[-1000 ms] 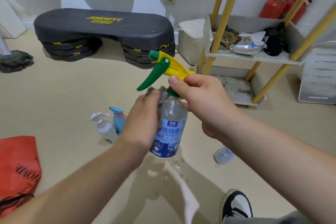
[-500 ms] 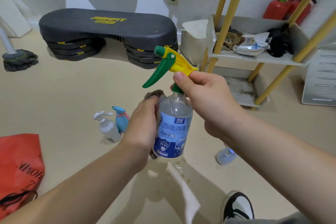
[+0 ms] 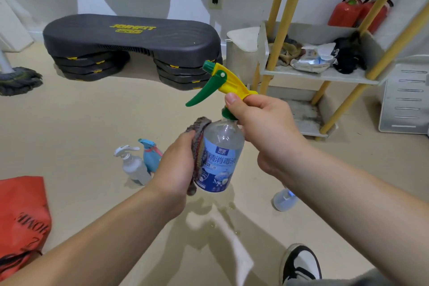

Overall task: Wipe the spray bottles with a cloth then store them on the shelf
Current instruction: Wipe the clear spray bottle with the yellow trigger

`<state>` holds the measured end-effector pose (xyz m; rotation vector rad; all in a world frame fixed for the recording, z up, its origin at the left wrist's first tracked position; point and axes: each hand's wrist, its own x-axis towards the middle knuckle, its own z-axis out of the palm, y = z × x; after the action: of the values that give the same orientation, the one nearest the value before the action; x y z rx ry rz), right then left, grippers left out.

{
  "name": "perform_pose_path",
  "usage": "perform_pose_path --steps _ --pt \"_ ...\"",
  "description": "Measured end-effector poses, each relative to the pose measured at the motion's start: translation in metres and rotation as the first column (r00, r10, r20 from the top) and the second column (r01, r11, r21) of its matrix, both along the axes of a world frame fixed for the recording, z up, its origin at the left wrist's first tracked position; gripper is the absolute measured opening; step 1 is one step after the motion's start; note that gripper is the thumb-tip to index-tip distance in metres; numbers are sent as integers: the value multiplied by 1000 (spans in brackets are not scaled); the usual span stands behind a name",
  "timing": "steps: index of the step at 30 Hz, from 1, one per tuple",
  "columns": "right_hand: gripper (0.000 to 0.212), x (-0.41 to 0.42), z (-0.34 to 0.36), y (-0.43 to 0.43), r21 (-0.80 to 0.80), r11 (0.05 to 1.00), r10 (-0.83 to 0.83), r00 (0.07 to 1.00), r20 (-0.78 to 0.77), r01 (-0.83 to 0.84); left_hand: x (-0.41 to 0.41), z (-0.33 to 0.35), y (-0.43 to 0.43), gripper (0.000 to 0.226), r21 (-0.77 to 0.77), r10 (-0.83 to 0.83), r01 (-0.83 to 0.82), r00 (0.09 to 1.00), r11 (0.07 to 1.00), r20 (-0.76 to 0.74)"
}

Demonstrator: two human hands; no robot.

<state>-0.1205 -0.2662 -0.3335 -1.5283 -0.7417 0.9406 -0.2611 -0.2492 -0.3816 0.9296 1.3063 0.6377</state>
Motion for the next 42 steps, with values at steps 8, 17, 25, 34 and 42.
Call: perform_pose_path --steps 8,17,25,34,42 --pt "42 -8 -1 2 7 1000 1 992 -123 -1 0 -15 -11 54 820 -44 450 884 354 -466" --pt "35 6 5 4 -48 992 -122 987 -105 117 2 -53 -26 28 388 26 -35 999 921 28" --pt "28 -6 -2 2 -89 996 -39 976 -212 20 -1 -32 -5 52 862 -26 361 926 356 -377" --pt "20 11 3 1 -103 986 -151 970 -193 133 0 -34 -7 34 -133 110 -68 933 989 341" --pt "19 13 3 -1 -131 990 -54 996 -65 45 3 -26 -9 38 -303 58 27 961 953 269"
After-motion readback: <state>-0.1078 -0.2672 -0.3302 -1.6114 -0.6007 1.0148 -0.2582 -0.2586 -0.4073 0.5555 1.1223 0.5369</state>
